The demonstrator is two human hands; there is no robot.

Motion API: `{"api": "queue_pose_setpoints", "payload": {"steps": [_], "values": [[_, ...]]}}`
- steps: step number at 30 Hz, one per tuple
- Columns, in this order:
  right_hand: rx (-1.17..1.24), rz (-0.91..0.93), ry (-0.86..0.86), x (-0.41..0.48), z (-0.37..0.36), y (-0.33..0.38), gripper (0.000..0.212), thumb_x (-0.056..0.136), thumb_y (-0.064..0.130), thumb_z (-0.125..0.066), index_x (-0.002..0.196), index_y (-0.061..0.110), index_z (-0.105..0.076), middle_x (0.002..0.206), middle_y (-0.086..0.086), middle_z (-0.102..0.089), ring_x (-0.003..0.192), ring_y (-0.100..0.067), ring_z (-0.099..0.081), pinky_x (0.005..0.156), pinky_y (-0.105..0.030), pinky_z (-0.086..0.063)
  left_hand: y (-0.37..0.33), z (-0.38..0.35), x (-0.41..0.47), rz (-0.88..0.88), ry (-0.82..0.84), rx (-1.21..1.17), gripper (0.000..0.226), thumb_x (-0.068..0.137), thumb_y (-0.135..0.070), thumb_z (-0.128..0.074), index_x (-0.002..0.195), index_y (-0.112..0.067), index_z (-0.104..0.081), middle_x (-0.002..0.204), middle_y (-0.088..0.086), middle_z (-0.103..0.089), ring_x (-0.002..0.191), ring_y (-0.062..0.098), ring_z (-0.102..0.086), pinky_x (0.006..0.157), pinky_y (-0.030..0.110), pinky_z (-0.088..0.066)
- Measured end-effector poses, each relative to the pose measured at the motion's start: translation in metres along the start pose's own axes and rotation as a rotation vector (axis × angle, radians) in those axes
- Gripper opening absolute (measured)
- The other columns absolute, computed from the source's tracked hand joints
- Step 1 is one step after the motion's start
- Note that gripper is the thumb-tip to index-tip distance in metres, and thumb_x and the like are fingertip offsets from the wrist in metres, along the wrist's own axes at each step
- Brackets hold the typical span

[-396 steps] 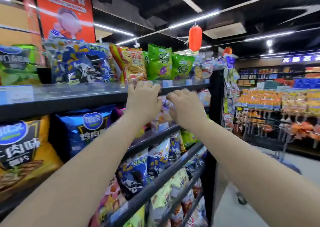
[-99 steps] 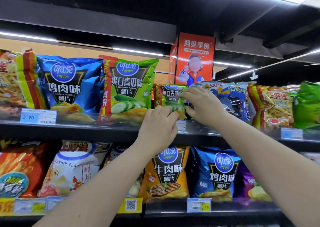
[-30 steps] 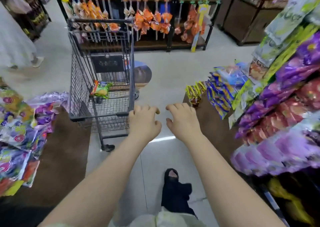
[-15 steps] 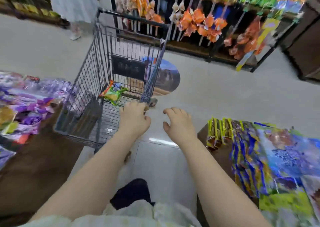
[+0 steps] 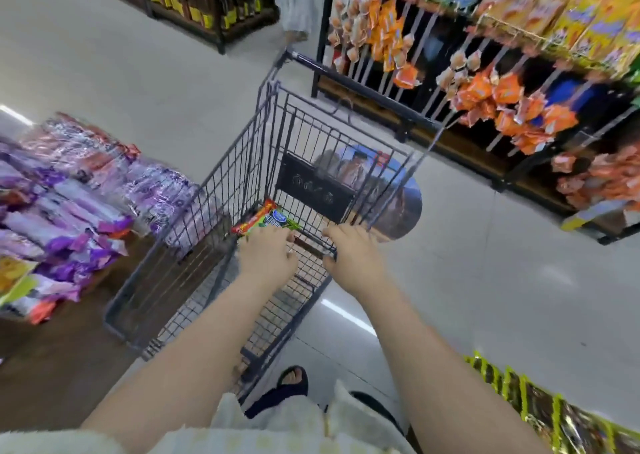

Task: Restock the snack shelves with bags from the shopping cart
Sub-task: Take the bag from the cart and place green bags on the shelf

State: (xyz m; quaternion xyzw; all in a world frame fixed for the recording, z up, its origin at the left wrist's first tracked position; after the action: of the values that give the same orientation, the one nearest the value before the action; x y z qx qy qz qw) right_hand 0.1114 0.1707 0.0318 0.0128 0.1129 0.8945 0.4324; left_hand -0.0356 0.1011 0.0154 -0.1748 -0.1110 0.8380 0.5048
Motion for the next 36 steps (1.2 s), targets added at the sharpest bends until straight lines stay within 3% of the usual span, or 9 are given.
{"api": "queue_pose_setpoints", "payload": {"steps": [6, 14, 19, 23, 26, 28, 31, 33, 36], "values": [[-0.010, 0.147, 0.160, 0.095, -0.025, 0.003, 0.042, 0.086, 0.024, -0.056, 0.129, 0.022, -0.054, 0.124, 0.000, -0.057, 0.117, -0.024, -0.048, 0.097, -0.038, -0.039, 0.035, 0.005, 0.052, 0.231, -0.007, -0.030, 0.025, 0.084, -0.032, -0.063, 0.109, -0.031, -0.064, 0.106, -0.003, -0.062, 0.109, 0.024, -0.052, 0.094, 0.045, -0.041], [-0.014, 0.300, 0.438, 0.217, -0.111, -0.003, 0.036, 0.085, 0.029, -0.063, 0.119, 0.018, -0.056, 0.113, -0.004, -0.060, 0.110, -0.027, -0.054, 0.092, -0.043, -0.047, 0.075, -0.036, 0.140, 0.490, 0.072, -0.091, 0.025, 0.083, -0.027, -0.058, 0.105, -0.035, -0.065, 0.108, -0.003, -0.063, 0.112, 0.027, -0.051, 0.093, 0.044, -0.041], [-0.011, 0.325, 0.576, 0.283, -0.159, -0.021, 0.039, 0.086, 0.030, -0.064, 0.121, 0.014, -0.056, 0.115, -0.008, -0.061, 0.110, -0.029, -0.053, 0.093, -0.042, -0.047, 0.104, -0.086, 0.207, 0.568, 0.218, -0.112, 0.040, 0.084, -0.028, -0.057, 0.124, -0.029, -0.059, 0.124, 0.003, -0.058, 0.120, 0.030, -0.046, 0.101, 0.050, -0.041], [0.315, -0.022, 0.760, 0.324, -0.213, -0.031, 0.050, 0.082, 0.021, -0.071, 0.129, 0.013, -0.054, 0.124, -0.007, -0.060, 0.112, -0.025, -0.058, 0.092, -0.032, -0.047, 0.136, -0.136, 0.259, 0.576, 0.265, -0.095, 0.046, 0.086, -0.027, -0.060, 0.131, -0.025, -0.053, 0.131, 0.007, -0.051, 0.127, 0.030, -0.038, 0.107, 0.048, -0.034], [0.593, -0.460, 0.869, 0.343, -0.251, -0.036, 0.040, 0.084, 0.008, -0.068, 0.121, 0.007, -0.053, 0.098, -0.005, -0.060, 0.080, -0.018, -0.060, 0.068, -0.024, -0.049, 0.156, -0.172, 0.292, 0.503, 0.350, -0.050, 0.053, 0.087, -0.022, -0.057, 0.138, -0.022, -0.045, 0.137, 0.008, -0.047, 0.130, 0.030, -0.035, 0.110, 0.049, -0.031], [0.747, -0.752, 0.941, 0.350, -0.277, -0.041, 0.020, 0.087, 0.005, -0.065, 0.104, 0.007, -0.056, 0.091, -0.010, -0.059, 0.066, -0.016, -0.053, 0.068, -0.032, -0.053, 0.168, -0.193, 0.310, 0.464, 0.382, -0.024, 0.058, 0.087, -0.024, -0.059, 0.142, -0.020, -0.040, 0.139, 0.008, -0.045, 0.131, 0.030, -0.035, 0.109, 0.049, -0.032], [0.945, -1.083, 0.987, 0.357, -0.315, -0.049, 0.013, 0.089, 0.016, -0.067, 0.085, 0.012, -0.055, 0.119, -0.019, -0.057, 0.094, -0.025, -0.059, 0.085, -0.037, -0.054, 0.185, -0.220, 0.334, 0.448, 0.438, -0.016, 0.070, 0.086, -0.035, -0.066, 0.147, -0.020, -0.034, 0.145, 0.008, -0.041, 0.136, 0.029, -0.034, 0.111, 0.047, -0.030], [1.035, -1.189, 0.998, 0.359, -0.338, -0.054, 0.017, 0.088, 0.022, -0.069, 0.096, 0.012, -0.057, 0.124, -0.019, -0.054, 0.114, -0.030, -0.056, 0.097, -0.043, -0.051, 0.195, -0.235, 0.347, 0.462, 0.494, -0.021, 0.081, 0.082, -0.041, -0.071, 0.150, -0.023, -0.029, 0.148, 0.009, -0.039, 0.138, 0.029, -0.033, 0.114, 0.047, -0.026], [1.180, -1.213, 1.042, 0.356, -0.362, -0.053, 0.021, 0.088, 0.023, -0.070, 0.104, 0.014, -0.059, 0.128, -0.013, -0.055, 0.119, -0.030, -0.053, 0.102, -0.044, -0.047, 0.211, -0.250, 0.358, 0.536, 0.533, -0.078, 0.092, 0.070, -0.053, -0.079, 0.145, -0.029, -0.033, 0.137, 0.004, -0.052, 0.127, 0.028, -0.046, 0.112, 0.048, -0.032]]}}
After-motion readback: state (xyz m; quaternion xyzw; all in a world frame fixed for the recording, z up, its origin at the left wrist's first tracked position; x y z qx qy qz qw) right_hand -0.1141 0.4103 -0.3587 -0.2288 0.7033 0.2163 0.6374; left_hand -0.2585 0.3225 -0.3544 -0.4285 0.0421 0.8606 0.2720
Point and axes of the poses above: each hand's wrist, its own x-axis towards the middle knuckle, its own z-axis out of the back of the hand, y = z × x, the point moved 1 cm from there along x, towards the middle knuckle
